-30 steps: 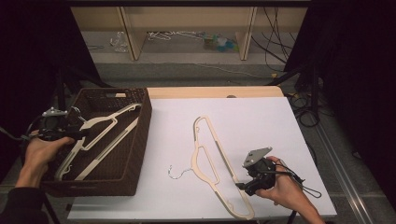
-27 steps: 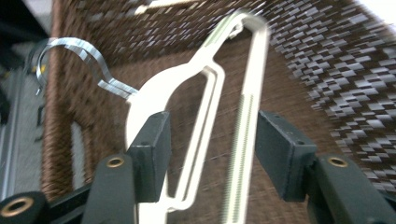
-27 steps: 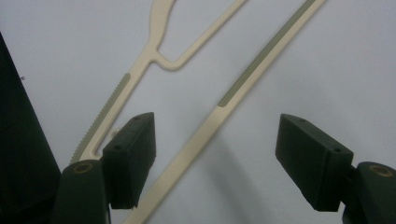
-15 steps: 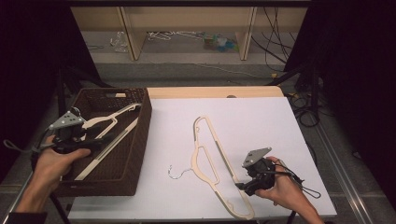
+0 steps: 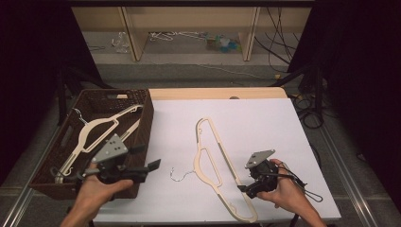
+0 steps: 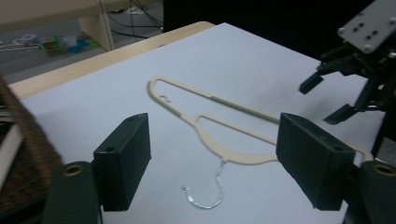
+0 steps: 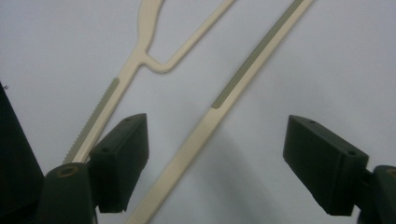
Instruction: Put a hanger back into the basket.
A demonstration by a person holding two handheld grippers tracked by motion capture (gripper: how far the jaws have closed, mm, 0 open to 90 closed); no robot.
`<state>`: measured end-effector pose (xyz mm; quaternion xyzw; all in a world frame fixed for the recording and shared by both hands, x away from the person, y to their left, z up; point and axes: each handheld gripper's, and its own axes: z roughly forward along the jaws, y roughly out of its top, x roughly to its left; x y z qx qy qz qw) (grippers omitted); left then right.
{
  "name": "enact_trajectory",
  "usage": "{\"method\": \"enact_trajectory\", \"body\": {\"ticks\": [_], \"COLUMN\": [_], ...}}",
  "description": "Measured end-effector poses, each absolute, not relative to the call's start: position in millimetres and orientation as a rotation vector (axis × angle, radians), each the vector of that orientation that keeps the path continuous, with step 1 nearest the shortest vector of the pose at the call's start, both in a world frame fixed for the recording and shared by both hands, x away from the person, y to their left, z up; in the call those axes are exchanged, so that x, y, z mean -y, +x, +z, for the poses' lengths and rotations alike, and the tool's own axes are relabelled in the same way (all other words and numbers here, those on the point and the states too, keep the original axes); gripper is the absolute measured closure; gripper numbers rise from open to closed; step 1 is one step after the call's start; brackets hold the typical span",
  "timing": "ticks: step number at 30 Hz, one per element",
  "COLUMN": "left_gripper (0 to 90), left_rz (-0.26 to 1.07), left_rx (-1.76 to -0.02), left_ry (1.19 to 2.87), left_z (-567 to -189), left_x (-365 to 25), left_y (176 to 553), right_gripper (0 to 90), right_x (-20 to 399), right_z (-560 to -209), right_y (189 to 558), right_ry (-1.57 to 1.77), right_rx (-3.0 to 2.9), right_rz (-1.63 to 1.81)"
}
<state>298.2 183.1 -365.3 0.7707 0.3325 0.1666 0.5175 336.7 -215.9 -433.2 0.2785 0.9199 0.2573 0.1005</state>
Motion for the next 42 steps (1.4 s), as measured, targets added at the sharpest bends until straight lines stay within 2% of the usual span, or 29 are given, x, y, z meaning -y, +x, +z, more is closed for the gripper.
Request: {"method": "enact_trajectory", "body": {"ticks": [8, 21, 26, 31, 39, 42], "left_gripper": [23.4, 20.3, 20.4, 20.4, 20.4, 20.4], "left_rz": [0.344, 0.339, 0.348, 0.358, 0.333, 0.329], "left_rx": [-0.777, -0.729, -0.719, -0.71, -0.706, -0.706], "left_ry": [1.906, 1.922, 1.937, 1.947, 1.966, 1.964], "left_z": [-399, -422, -425, -426, -430, -431], "left_x": [-156, -148, -148, -147, -145, -144], "left_y": [283, 271, 270, 270, 271, 271], "right_gripper": [18.1, 19.9, 28.8, 41.8, 51.8, 52.7], "right_x": [215, 212, 206, 202, 192, 186], "right_z": [-433, -437, -443, -450, -459, -460], "right_y": [336, 340, 346, 356, 361, 360], "right_ry": [0.818, 0.813, 0.837, 0.905, 0.932, 0.935], "right_rx": [-2.708, -2.709, -2.744, -2.784, -2.845, -2.845], "right_rz": [0.765, 0.727, 0.664, 0.601, 0.532, 0.471]}}
